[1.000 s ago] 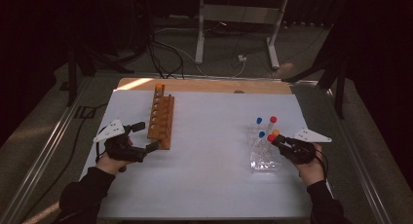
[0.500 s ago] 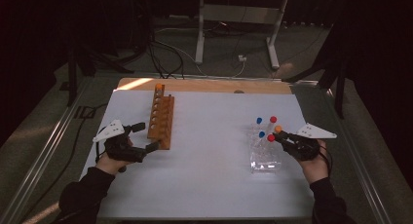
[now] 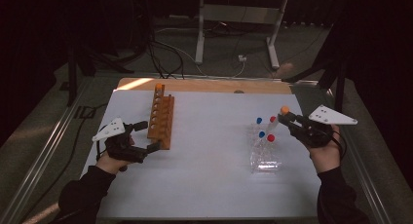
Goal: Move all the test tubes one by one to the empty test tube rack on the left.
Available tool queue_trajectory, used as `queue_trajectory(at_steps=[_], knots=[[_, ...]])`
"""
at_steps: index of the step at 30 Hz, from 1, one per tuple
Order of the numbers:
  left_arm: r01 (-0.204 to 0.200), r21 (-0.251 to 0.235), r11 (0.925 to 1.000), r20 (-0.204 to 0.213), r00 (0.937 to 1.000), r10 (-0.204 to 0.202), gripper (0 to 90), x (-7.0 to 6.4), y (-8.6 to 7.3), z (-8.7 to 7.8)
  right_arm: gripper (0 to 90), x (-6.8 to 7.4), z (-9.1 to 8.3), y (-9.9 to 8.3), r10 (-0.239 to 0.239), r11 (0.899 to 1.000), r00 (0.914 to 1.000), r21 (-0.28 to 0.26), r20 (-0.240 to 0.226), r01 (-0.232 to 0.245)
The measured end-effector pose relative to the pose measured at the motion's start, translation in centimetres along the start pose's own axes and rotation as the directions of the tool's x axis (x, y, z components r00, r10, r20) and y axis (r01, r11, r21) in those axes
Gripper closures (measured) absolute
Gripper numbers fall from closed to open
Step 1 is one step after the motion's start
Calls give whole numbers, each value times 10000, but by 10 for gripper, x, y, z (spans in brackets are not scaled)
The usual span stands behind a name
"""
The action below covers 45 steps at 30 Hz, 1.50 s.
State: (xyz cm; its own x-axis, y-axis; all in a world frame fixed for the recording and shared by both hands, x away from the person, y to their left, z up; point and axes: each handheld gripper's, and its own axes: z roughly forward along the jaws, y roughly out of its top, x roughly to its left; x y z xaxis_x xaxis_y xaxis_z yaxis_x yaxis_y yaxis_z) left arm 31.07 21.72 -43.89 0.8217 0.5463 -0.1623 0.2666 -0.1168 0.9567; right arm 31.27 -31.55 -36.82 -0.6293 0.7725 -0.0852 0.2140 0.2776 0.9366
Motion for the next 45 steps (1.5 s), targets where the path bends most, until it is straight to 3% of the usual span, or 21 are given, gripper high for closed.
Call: queue_trajectory(at_steps=[5,9,14,19,23,27,32,36,45], knots=[[-232,75,9997,413,9989,228,30,-12,8,8,751,26,10,12,-238,9997,9966,-57,-793,234],[-394,110,9992,762,9964,385,30,-23,13,17,751,52,29,8,-361,9988,9854,259,-1666,409],[-428,213,9989,1226,9916,399,42,-34,19,26,751,85,54,-5,-347,9954,9614,768,-2729,577],[-803,355,9961,1394,9874,746,51,-44,23,36,750,109,71,-15,-296,9918,9368,1066,-3486,710],[-713,557,9959,1589,9854,617,67,-47,25,43,751,126,81,-19,-322,9879,9172,1267,-3972,896],[-702,629,9955,1811,9818,578,78,-53,26,50,751,138,87,-20,-360,9858,9039,1333,-4262,1022],[-992,559,9935,2251,9707,843,162,-62,28,58,751,148,92,-20,-398,9837,8896,1385,-4550,1148],[-1326,568,9895,2507,9613,1145,231,-71,29,63,751,153,95,-19,-396,9833,8823,1387,-4691,1179],[-1654,624,9842,2666,9531,1433,453,-80,28,75,751,160,95,-16,-474,9830,8751,1332,-4816,1266]])
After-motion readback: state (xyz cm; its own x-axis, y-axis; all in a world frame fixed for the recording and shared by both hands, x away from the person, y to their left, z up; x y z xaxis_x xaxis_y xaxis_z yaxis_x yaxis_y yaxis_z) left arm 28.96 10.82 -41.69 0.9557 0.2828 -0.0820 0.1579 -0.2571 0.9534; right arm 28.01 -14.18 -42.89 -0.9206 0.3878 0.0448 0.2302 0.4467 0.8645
